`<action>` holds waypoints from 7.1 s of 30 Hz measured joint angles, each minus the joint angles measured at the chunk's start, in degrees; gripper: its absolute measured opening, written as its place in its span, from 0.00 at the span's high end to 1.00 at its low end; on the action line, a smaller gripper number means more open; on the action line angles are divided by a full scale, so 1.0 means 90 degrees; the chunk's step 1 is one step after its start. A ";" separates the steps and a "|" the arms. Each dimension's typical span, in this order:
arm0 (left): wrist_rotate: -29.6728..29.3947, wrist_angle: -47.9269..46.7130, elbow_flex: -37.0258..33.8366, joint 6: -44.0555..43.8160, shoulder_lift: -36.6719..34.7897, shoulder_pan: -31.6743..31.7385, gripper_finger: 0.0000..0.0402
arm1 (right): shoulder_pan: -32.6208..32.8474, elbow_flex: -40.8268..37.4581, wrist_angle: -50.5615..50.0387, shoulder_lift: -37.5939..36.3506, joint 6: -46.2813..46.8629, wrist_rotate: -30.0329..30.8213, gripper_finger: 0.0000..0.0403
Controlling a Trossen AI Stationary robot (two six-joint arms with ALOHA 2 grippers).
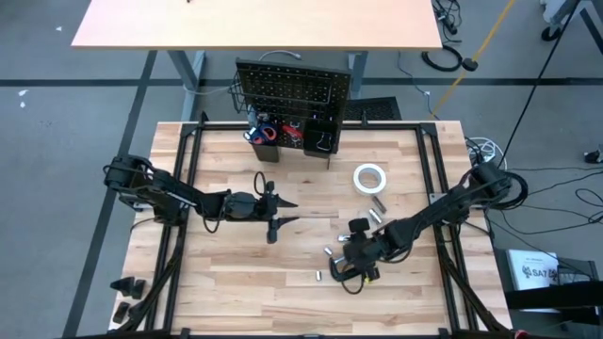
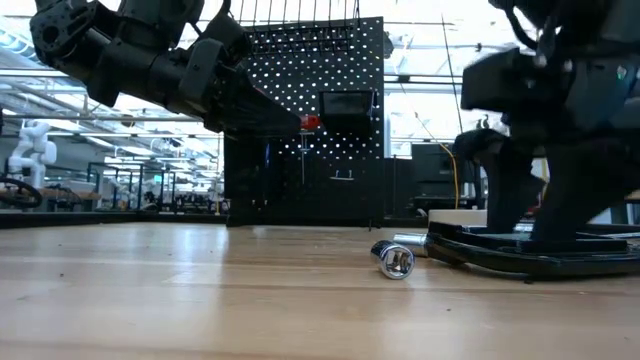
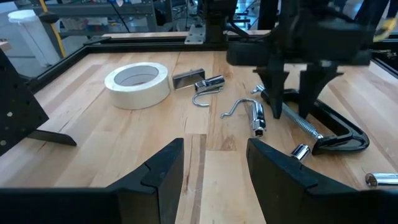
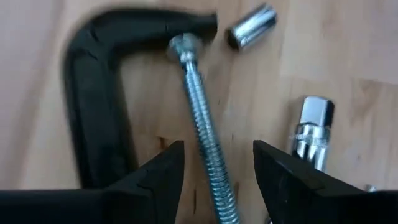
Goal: Hang tools onto peg board
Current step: Put the black clamp into the black wire basket on the peg board
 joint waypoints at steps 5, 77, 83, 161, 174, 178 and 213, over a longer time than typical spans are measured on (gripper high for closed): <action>0.0000 -0.0002 0.0000 -0.0003 0.0000 0.0000 0.56 | 0.0033 0.0186 -0.0147 0.0413 -0.0151 0.0151 0.59; -0.0238 -0.0185 0.0000 -0.0340 -0.0002 -0.0005 0.56 | -0.1098 0.7944 -0.3657 0.0271 -0.3386 0.5330 0.93; -0.0304 -0.0112 0.0000 -0.0345 -0.0002 -0.0007 0.56 | -0.1960 0.8694 -0.2650 0.0271 -0.4799 0.5253 0.93; -0.0646 -0.0671 -0.0002 -0.1022 -0.0002 -0.0211 0.56 | -0.4312 0.8987 -0.1207 0.1633 -0.5843 0.3131 0.48; -0.0651 -0.0685 -0.0002 -0.1015 -0.0002 -0.0211 0.56 | -0.4315 0.8966 -0.1331 0.1271 -0.5879 0.3088 0.47; -0.0654 -0.0685 -0.0002 -0.1015 -0.0002 -0.0211 0.56 | -0.4306 0.8966 -0.1343 0.1193 -0.5852 0.3072 0.47; -0.0987 -0.0947 0.0000 -0.1320 -0.0002 -0.0428 0.56 | -0.5055 -0.0070 0.2453 -0.4076 -0.2289 -0.0664 0.73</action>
